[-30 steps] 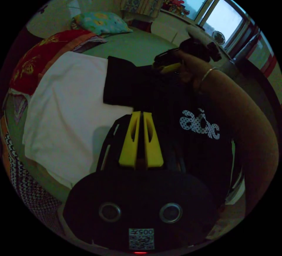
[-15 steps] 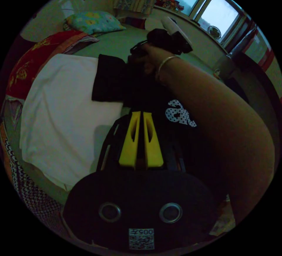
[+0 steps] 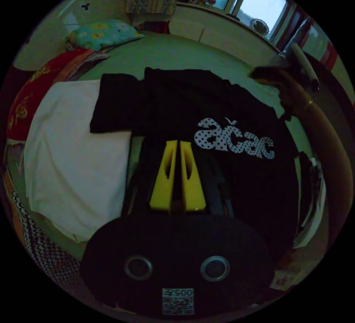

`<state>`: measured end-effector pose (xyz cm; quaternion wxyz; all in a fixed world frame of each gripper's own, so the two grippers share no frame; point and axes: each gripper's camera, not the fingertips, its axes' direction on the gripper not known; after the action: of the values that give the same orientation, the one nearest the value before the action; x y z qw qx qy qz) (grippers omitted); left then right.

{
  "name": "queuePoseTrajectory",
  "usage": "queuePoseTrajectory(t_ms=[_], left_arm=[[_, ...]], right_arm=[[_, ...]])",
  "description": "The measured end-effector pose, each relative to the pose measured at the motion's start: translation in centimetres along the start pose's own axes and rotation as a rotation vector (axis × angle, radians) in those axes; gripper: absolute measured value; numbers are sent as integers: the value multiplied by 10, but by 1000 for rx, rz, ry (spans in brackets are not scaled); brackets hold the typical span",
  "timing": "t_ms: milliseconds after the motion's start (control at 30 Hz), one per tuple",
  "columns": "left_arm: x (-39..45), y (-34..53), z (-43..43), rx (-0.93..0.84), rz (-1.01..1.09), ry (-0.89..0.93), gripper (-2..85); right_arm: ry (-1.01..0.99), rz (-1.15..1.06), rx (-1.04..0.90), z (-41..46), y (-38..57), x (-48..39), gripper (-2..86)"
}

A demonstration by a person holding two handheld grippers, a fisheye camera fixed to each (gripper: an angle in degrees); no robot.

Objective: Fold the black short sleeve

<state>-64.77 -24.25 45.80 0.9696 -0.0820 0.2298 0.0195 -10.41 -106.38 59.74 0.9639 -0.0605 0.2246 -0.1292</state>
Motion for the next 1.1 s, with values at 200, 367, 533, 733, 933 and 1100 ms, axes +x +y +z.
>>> queuePoseTrajectory(t_ms=[200, 367, 533, 733, 933, 1100], left_arm=[[33, 0, 14, -19, 41, -30, 15], [53, 3, 21, -26, 45, -58, 14], [67, 9, 10, 67, 27, -58, 12], [83, 17, 14, 46, 24, -24, 11], [101, 29, 13, 19, 52, -24, 10], [117, 44, 5, 16, 82, -36, 10]], right_arm=[[58, 153, -94, 13, 38, 115, 102], [155, 117, -90, 16, 61, 149, 14], [286, 220, -52, -5, 73, 207, -15], [240, 190, -79, -12, 118, 261, -11], [206, 131, 119, -99, 177, 325, 16], [212, 130, -6, -134, 236, 395, 79]])
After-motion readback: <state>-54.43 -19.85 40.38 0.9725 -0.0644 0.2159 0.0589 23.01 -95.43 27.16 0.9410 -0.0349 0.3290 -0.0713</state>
